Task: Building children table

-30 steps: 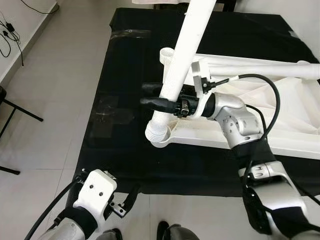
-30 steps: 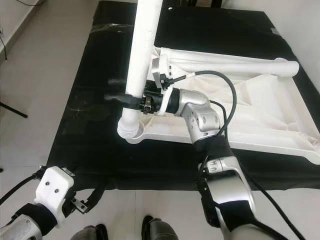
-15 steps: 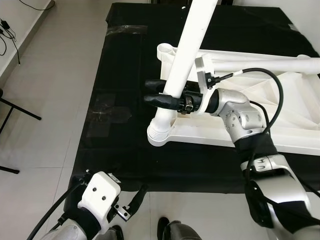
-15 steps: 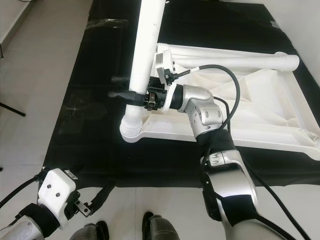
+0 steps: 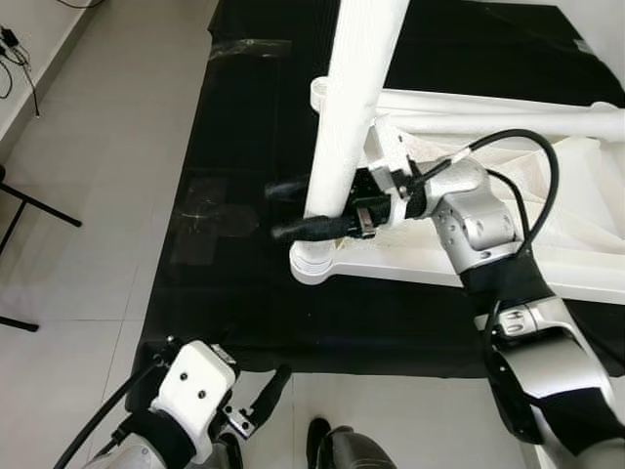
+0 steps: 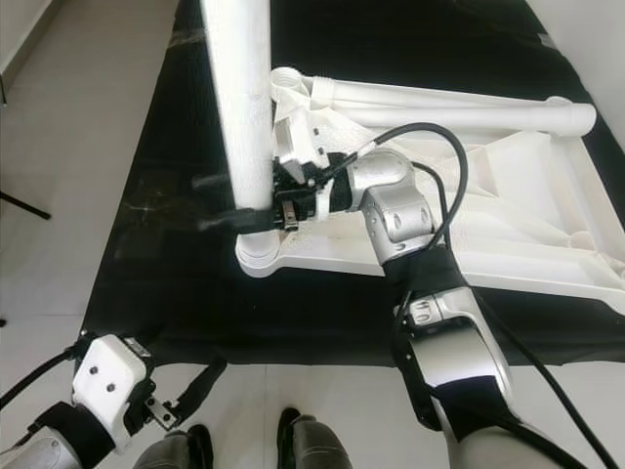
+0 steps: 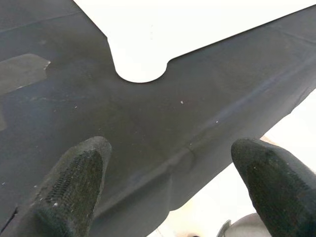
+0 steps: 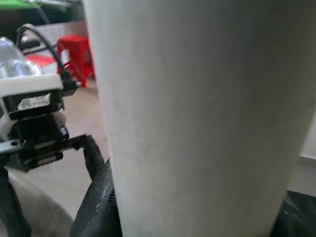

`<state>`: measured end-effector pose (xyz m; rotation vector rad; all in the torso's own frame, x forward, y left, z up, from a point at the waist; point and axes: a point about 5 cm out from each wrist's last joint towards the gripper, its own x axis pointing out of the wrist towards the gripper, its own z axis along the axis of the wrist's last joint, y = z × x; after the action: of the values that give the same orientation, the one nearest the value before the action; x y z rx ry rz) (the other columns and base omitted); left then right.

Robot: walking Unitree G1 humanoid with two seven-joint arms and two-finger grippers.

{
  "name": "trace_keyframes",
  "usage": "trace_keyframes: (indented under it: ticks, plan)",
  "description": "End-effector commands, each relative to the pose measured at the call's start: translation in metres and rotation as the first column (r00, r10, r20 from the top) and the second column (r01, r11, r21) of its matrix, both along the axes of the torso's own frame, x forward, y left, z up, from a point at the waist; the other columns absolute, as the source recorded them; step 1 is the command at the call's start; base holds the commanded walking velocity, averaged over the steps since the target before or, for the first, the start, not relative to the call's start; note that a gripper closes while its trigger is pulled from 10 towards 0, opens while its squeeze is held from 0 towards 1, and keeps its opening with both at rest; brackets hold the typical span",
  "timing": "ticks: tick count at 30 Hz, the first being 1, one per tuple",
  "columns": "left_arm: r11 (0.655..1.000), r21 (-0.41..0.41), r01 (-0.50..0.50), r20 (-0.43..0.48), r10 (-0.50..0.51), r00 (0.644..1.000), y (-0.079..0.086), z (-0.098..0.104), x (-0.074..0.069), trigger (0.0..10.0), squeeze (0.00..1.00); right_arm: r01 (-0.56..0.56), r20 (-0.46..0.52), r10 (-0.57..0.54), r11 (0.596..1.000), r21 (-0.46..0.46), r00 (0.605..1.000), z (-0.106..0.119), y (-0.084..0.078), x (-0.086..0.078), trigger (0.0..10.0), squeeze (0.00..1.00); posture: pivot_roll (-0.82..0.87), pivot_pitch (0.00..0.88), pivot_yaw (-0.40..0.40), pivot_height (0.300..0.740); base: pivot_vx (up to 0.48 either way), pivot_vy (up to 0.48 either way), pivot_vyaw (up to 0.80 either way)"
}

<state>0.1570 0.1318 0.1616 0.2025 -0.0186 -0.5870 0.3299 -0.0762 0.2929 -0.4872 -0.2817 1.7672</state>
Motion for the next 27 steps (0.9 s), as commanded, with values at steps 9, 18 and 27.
trace_keyframes:
  ticks: [9, 18, 27]
  plan:
    - [1.0, 0.007, 0.016, 0.011, -0.016, 1.0, -0.002, 0.0, -0.003, 10.0, 0.0, -0.044, -0.047, 0.037, 0.987, -0.156, 0.998, -0.025, 0.001, -0.002, 10.0, 0.0, -0.17, 0.352, -0.1, 0.74, 0.0, 0.0, 0.0]
    - [1.0, 0.003, 0.018, 0.012, -0.018, 1.0, -0.003, -0.002, -0.003, 10.0, 0.0, 0.225, -0.156, -0.226, 0.974, -0.027, 0.962, -0.024, 0.004, 0.02, 10.0, 0.0, -0.17, 0.338, -0.098, 0.74, 0.0, 0.0, 0.0]
    - [1.0, 0.0, 0.025, 0.01, -0.025, 1.0, -0.003, -0.003, -0.002, 10.0, 0.0, 0.411, -0.268, -0.383, 0.91, 0.054, 0.884, -0.033, -0.01, 0.026, 10.0, 0.0, -0.18, 0.331, -0.09, 0.74, 0.0, 0.0, 0.0]
